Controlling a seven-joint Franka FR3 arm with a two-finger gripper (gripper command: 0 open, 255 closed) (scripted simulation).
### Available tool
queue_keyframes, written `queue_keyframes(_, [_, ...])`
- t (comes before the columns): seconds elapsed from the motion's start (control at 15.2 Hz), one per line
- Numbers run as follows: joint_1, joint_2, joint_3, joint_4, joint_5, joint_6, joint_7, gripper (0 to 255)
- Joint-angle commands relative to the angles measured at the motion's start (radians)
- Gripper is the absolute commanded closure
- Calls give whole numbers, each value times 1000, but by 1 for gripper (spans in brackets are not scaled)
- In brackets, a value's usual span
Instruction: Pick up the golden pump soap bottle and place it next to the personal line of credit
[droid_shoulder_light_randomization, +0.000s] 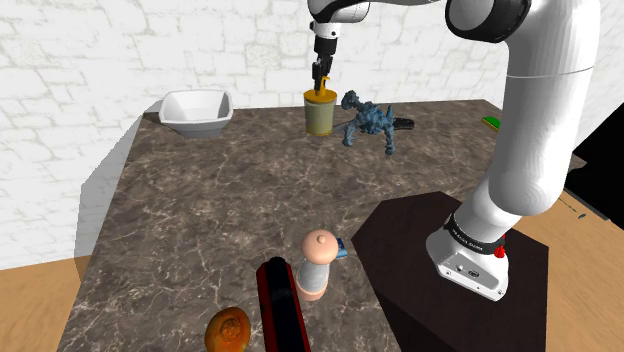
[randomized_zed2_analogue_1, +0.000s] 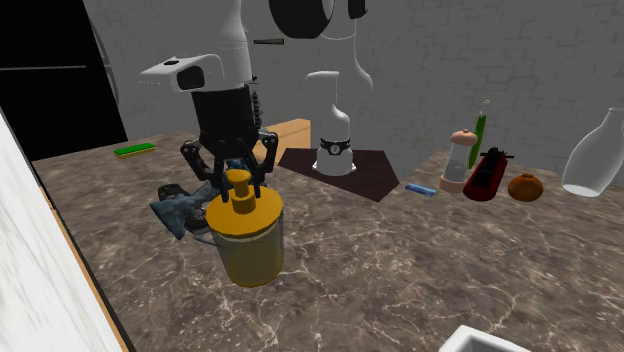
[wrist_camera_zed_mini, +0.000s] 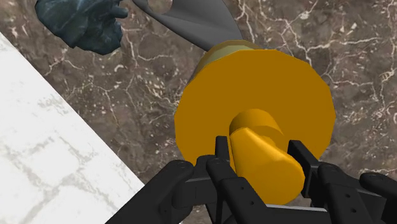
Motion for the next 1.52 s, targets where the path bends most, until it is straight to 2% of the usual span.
queue_keyframes(0.0, [0,0,0,0,0,0,0,255])
queue_keyframes(0.26, [0,0,0,0,0,0,0,255])
queue_keyframes(1.19, [-4,-27,-5,140,-11,-166,13,255])
queue_keyframes(1.45, [55,-149,8,16,-38,-157,81,255])
